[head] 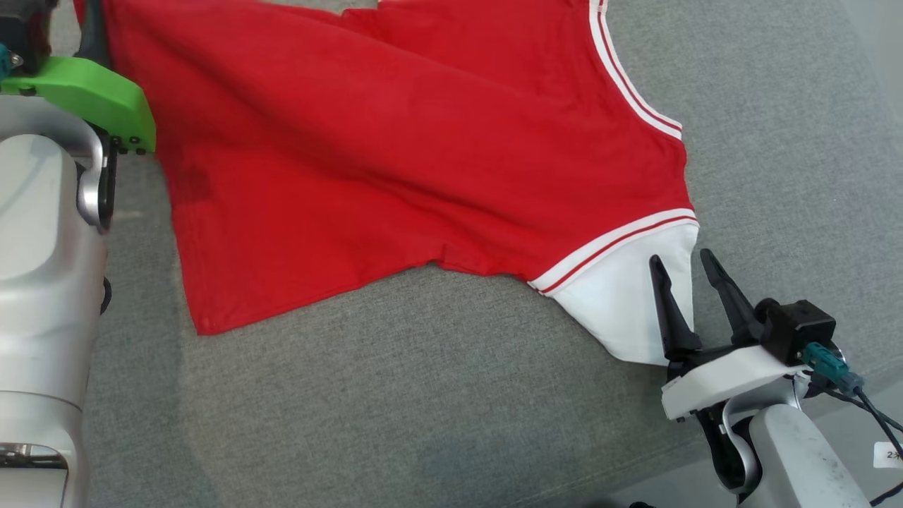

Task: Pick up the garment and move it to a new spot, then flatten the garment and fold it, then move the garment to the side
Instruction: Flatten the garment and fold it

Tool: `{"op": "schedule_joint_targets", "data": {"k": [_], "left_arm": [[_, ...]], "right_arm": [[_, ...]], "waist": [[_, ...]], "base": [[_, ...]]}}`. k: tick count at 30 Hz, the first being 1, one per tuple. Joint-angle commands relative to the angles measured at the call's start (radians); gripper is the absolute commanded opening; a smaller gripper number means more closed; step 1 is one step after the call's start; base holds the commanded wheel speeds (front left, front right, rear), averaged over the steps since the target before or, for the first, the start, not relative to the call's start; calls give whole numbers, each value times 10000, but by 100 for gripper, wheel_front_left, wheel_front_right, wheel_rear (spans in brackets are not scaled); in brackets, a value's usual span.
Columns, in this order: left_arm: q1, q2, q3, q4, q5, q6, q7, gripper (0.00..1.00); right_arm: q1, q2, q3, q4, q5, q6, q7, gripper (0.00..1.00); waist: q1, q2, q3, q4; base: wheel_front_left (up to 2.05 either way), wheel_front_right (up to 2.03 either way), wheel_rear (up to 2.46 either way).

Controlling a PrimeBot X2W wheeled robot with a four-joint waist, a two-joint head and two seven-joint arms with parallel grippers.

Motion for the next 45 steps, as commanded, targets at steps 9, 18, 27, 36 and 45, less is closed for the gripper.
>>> {"op": "schedule_joint_targets", "data": {"k": [9, 18, 27, 36, 45], "left_arm": [[2279, -1050, 1048, -1250, -449, 58, -4, 100], [5603, -2220, 2144, -3114, -73, -385, -4, 100], [8328, -2526, 2718, -4681, 495, -416, -4, 100], [10448, -2579, 2724, -5881, 741, -455, -3, 100], [11765, -2578, 2650, -6684, 901, -242, -4, 100]], "right_arm": [[437, -65, -377, 135, -50, -12, -28, 100], [916, -134, -437, 229, -137, -14, -28, 100], [1751, 120, -945, -136, -384, -12, -28, 100], [2379, 266, -1251, -377, -625, -12, -28, 100], [2751, 356, -1275, -492, -729, -12, -28, 100]], "waist": [[-1, 74, -761, 669], [-1, 74, -2198, 1206], [-1, 74, -3510, 1411], [-1, 74, -4344, 1615], [-1, 74, -4805, 1853]], "base": [[0, 0, 0], [0, 0, 0], [0, 0, 0], [0, 0, 0], [0, 0, 0]]}}
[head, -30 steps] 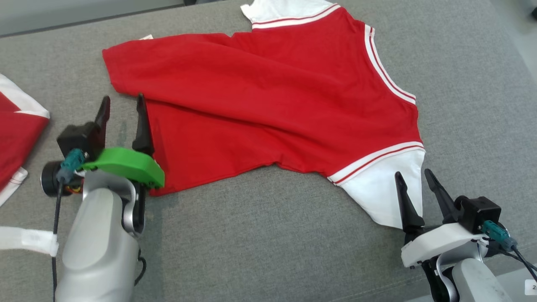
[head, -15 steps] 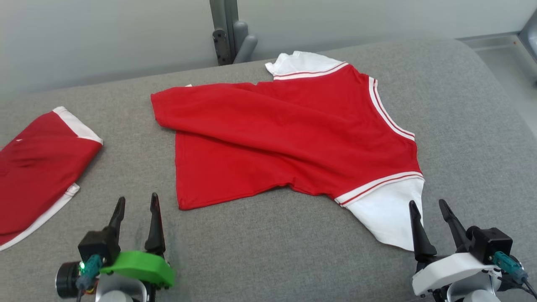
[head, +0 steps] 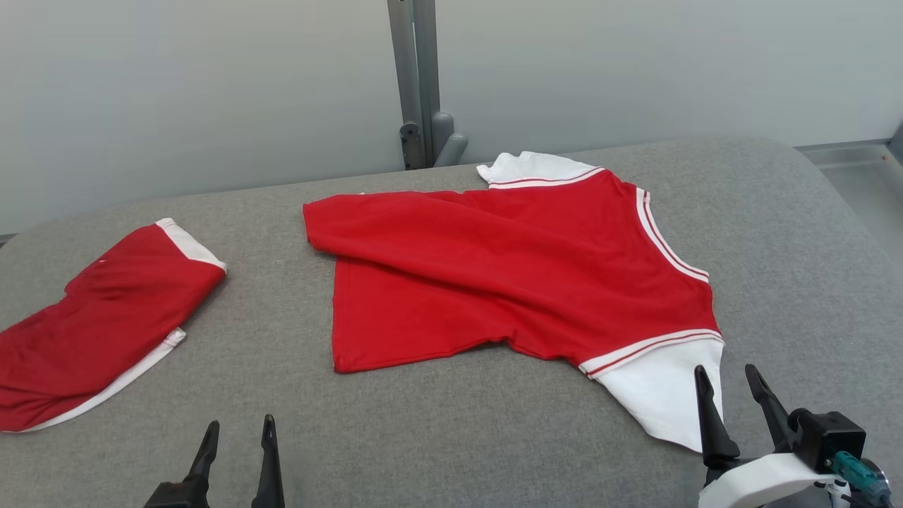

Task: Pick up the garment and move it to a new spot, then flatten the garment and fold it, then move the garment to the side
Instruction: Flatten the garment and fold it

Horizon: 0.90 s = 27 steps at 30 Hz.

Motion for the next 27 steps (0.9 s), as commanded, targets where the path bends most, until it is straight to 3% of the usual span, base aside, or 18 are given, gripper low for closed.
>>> {"op": "schedule_joint_targets", "data": {"k": [1, 13, 27], "left_arm": [[181, 17, -4, -56, 31, 55, -1, 100], [177, 18, -58, -94, -126, 199, -1, 100], [-21, 16, -199, 39, -165, 157, -1, 100]], "right_arm": [[96, 27, 22, -34, -29, -11, -28, 100], [201, -156, 659, 19, 90, -14, -28, 100], [186, -88, 704, 90, 147, -12, -28, 100]], "waist": [[1, 73, -131, 130], [1, 73, -151, 468], [1, 73, -82, 726]], "base": [[0, 0, 0], [0, 0, 0], [0, 0, 0]]}}
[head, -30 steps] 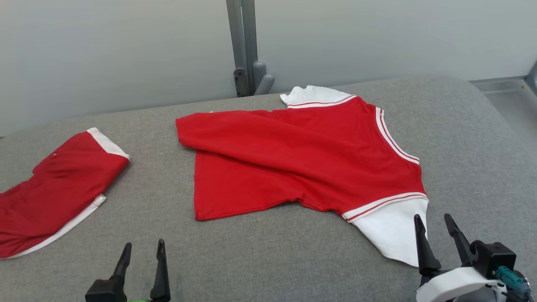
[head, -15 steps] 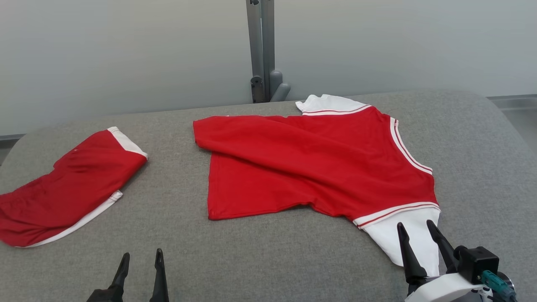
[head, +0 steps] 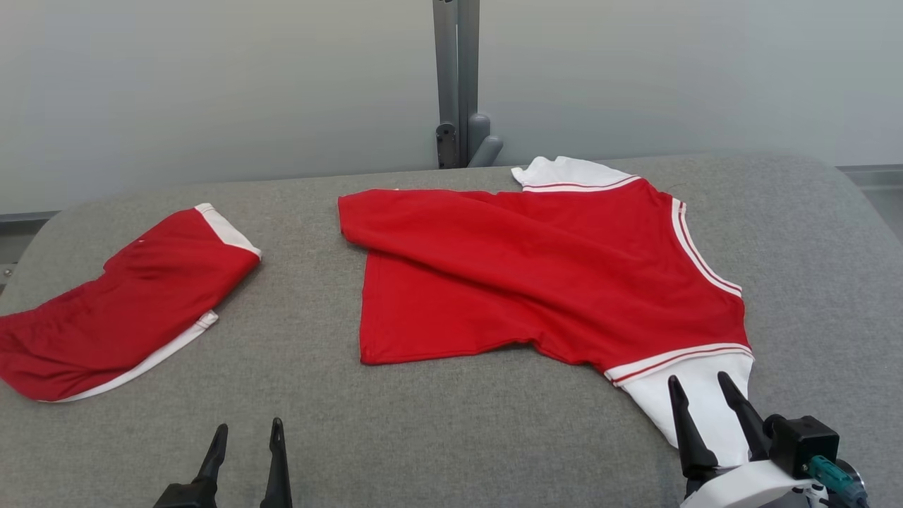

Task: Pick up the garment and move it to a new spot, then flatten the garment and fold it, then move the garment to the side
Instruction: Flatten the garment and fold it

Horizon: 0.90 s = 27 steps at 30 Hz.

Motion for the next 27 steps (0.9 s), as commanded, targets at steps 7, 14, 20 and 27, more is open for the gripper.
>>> {"op": "schedule_joint_targets", "data": {"k": [7, 14, 20, 27], "left_arm": [[-328, 18, -199, 167, -114, -103, -2, 100], [-1220, 18, -643, 619, -553, -389, -2, 100], [-2400, 19, -871, 1417, -995, -587, -2, 100], [-3392, 21, -958, 2323, -1363, -798, -2, 100]], "right_arm": [[38, -27, 5, 128, 21, -14, -28, 100], [-301, -146, 48, 286, 13, -14, -28, 100], [-796, -176, 121, 314, 40, -14, -28, 100], [-1153, -133, 74, 324, -23, -14, -28, 100]], "waist": [[0, 73, 270, -2], [0, 73, 1219, -209], [0, 73, 2141, -581], [0, 73, 2823, -1168]], "base": [[0, 0, 0], [0, 0, 0], [0, 0, 0], [0, 0, 0]]}}
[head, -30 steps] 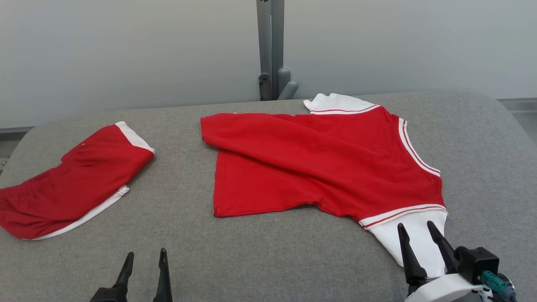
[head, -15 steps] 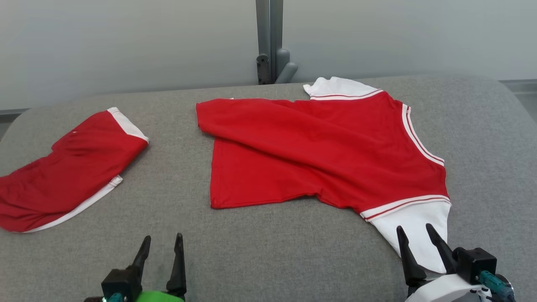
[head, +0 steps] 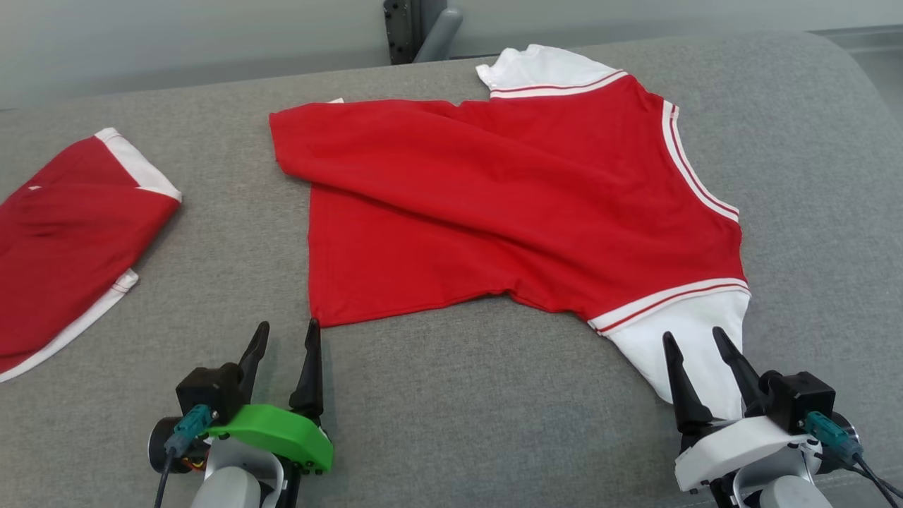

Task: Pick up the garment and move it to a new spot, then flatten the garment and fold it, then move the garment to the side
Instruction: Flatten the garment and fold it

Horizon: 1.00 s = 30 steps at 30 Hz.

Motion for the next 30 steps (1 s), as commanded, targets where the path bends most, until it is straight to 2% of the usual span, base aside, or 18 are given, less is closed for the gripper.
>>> {"op": "schedule_joint_targets", "data": {"k": [1, 9, 16, 17, 19, 25, 30], "left_arm": [[-274, 24, 7, 124, -110, -72, -2, 100], [-528, 31, 253, 487, -89, -136, -2, 100], [-580, 29, 573, 793, 1, 31, 7, 100], [-554, 31, 595, 832, 1, 46, 7, 96], [-536, 30, 685, 773, -10, 127, 8, 0], [-349, 34, 792, 268, 87, 159, 4, 0], [6, 32, 715, 13, 187, 146, 4, 0]], "right_arm": [[-128, -23, -45, 21, -33, -14, -28, 100], [-295, -12, -96, 81, 35, -14, -28, 100], [-250, -19, -165, 87, -30, -14, -28, 100], [-240, -32, -179, 98, -23, -14, -28, 100], [-210, -56, -216, 123, -8, -14, -28, 100], [-36, -16, -291, 297, 62, -14, -28, 100], [113, 3, -146, 1060, 351, -14, -28, 100]], "waist": [[0, 73, 532, -573], [0, 73, 839, -1103], [0, 73, 906, -1333], [0, 73, 902, -1354], [0, 73, 897, -1381], [0, 73, 822, -1365], [0, 73, 654, -1237]], "base": [[0, 0, 0], [0, 0, 0], [0, 0, 0], [0, 0, 0], [0, 0, 0], [0, 0, 0], [0, 0, 0]]}}
